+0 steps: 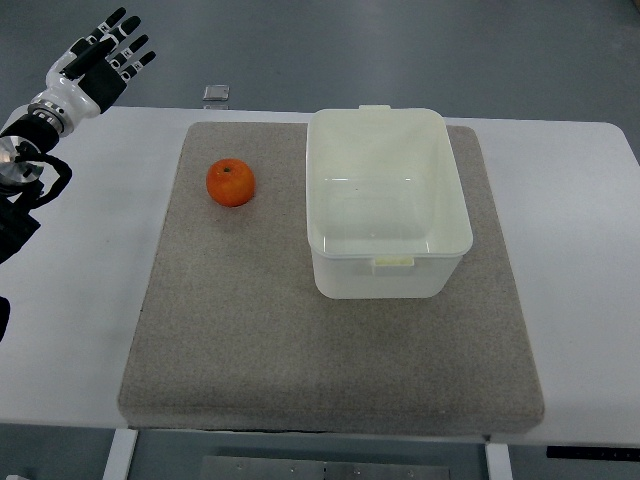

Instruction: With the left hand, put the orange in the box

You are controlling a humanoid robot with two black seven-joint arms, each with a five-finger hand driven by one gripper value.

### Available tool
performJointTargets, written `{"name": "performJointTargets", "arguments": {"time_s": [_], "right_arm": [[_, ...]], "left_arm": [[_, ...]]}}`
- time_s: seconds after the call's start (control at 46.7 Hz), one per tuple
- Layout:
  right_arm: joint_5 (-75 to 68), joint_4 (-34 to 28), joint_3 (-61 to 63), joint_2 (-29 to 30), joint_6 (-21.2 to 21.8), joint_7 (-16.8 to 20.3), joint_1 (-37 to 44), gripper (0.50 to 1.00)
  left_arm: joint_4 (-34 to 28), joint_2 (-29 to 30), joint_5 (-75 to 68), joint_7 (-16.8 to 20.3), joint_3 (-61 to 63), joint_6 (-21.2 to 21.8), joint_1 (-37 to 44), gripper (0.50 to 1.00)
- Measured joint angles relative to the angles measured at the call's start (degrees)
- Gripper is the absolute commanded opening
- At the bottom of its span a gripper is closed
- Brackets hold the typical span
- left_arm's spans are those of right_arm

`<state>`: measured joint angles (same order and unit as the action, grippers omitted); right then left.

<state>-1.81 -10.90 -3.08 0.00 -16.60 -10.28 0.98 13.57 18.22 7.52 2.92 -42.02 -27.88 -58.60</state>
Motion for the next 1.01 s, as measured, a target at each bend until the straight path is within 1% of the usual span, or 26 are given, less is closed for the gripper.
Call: {"name": "performJointTargets", "arguments": {"time_s": [0.129,0.257,0.3,0.536,0.707,0.771,0.9,1.007], "right_arm": [[0.01,0.0,0.0,0.0,0.0,0.0,-0.01,0.926],[0.04,0.0,0.0,0.0,0.0,0.0,-0.01,0.926],[0.04,0.0,0.0,0.0,0.0,0.0,-0.01,0.926],[0.04,0.0,0.0,0.0,0.0,0.0,-0.01,0.926],[0.04,0.0,0.0,0.0,0.0,0.0,-0.01,0.926],[0.03,0.0,0.0,0.0,0.0,0.0,0.0,0.926],[0.02,0.0,0.0,0.0,0.0,0.0,-0.01,0.926],[0.02,0.0,0.0,0.0,0.0,0.0,-0.01,0.926]], "left_arm": [[0.3,0.38,-1.14,-0.01,0.6,-1.58,0.21,0.992],[0.49,0.71,-6.76,0.36,1.24,-5.72,0.57,0.992],[0.5,0.77,-9.06,0.61,1.23,-6.49,0.61,0.992],[0.73,2.15,-21.62,2.08,1.27,-7.13,0.68,0.992],[2.38,3.73,-35.23,2.34,1.32,-7.14,0.59,0.992],[3.16,4.28,-39.61,3.85,1.29,-7.13,0.26,0.992],[4.24,5.5,-46.74,10.21,1.3,-7.03,0.01,0.992],[7.02,7.06,-53.5,13.37,1.33,-6.87,-0.11,0.992]]}}
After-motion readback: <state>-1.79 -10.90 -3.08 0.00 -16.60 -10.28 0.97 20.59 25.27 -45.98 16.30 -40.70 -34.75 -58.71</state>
